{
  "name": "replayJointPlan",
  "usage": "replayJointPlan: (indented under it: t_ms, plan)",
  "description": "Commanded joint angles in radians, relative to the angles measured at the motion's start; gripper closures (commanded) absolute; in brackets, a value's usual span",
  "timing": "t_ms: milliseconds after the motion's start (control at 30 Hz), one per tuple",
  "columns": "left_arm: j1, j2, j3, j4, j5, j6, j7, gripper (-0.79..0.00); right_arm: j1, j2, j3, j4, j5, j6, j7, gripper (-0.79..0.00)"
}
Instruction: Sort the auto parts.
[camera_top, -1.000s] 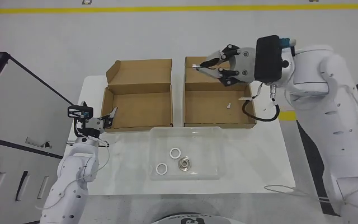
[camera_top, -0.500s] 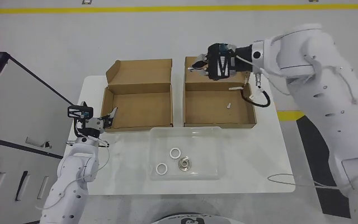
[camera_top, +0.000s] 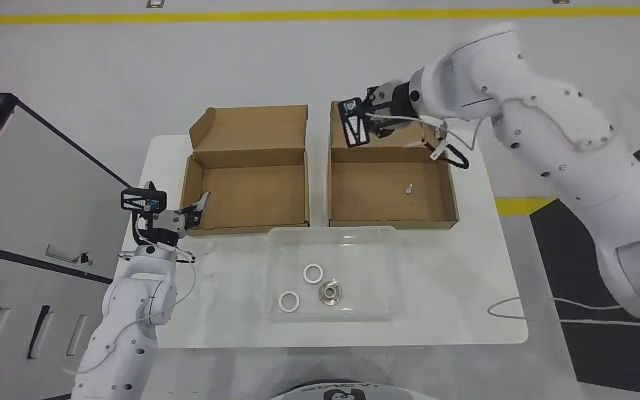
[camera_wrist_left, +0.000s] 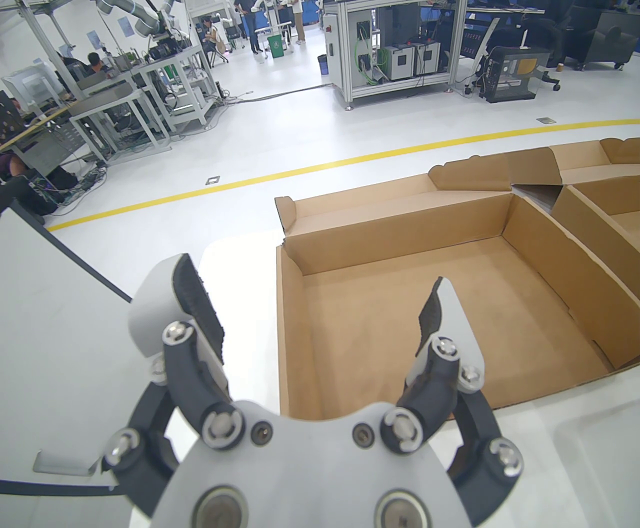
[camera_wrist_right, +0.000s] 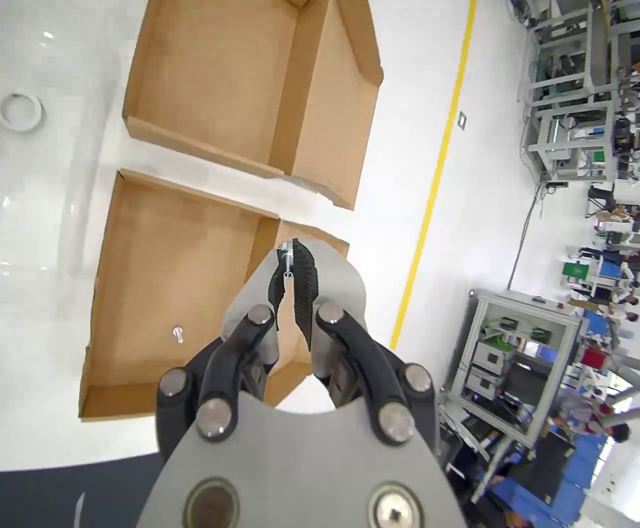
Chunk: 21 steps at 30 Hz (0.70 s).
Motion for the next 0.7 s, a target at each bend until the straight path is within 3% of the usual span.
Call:
replayJointPlan:
  t_ms: [0, 267, 533, 667]
  plan:
    - [0.0, 0.0, 0.0, 0.0, 0.0, 0.0, 0.0, -0.785, 0.029, -0.004, -0.047, 0.018, -0.014, 0.0, 0.017, 0.0]
    - [0.0, 0.0, 0.0, 0.0, 0.0, 0.0, 0.0, -0.785, 0.087, -0.022, -0.172, 0.086, 0.019, 0.0, 0.09, 0.0]
    - [0.0, 0.0, 0.0, 0.0, 0.0, 0.0, 0.0, -0.785, 0.098, -0.042, -0.278, 0.122, 0.139, 0.0, 0.23, 0.0]
    - [0.0, 0.0, 0.0, 0.0, 0.0, 0.0, 0.0, -0.785, 0.086, -0.05, -0.296, 0.148, 0.179, 0.0, 0.236, 0.0]
